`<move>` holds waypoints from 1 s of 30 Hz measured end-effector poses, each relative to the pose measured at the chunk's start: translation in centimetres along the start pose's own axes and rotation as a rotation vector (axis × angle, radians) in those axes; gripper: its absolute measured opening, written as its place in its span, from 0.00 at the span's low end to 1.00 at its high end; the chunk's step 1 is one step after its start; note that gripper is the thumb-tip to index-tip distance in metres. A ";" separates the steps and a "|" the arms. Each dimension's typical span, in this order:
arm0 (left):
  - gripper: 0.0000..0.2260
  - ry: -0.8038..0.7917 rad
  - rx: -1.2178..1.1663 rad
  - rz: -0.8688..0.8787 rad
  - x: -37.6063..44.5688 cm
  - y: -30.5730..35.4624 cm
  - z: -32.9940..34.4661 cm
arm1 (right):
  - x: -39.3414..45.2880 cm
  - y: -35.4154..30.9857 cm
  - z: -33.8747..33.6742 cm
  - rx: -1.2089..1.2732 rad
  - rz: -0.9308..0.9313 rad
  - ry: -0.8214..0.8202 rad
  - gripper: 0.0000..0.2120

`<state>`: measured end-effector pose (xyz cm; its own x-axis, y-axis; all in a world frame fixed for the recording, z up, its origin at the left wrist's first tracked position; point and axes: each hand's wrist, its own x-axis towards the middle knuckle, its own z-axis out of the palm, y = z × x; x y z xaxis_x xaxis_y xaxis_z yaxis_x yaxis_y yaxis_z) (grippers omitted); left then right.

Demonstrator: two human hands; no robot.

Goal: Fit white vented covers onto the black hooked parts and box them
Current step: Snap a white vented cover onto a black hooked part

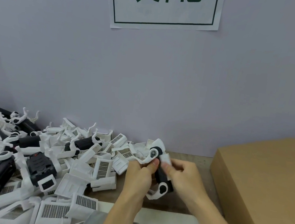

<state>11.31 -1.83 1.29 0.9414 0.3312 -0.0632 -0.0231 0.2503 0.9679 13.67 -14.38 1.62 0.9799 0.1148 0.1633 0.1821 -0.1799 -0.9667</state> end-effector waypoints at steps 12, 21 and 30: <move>0.20 -0.363 -0.577 -0.090 -0.4 1.6 -1.4 | 0.1 0.3 -1.6 0.760 0.230 0.017 0.19; 0.08 -0.295 -0.439 -0.021 0.4 1.0 -0.7 | -0.4 -0.1 -1.7 0.885 0.234 -0.038 0.18; 0.07 -0.241 0.040 0.126 0.3 0.2 -0.7 | -0.8 -0.2 -1.4 0.380 -0.076 0.030 0.07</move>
<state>11.38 -1.08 1.28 0.9851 0.1299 0.1130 -0.1359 0.1830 0.9737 12.98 -15.85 1.93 0.9677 0.0844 0.2377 0.2168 0.2034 -0.9548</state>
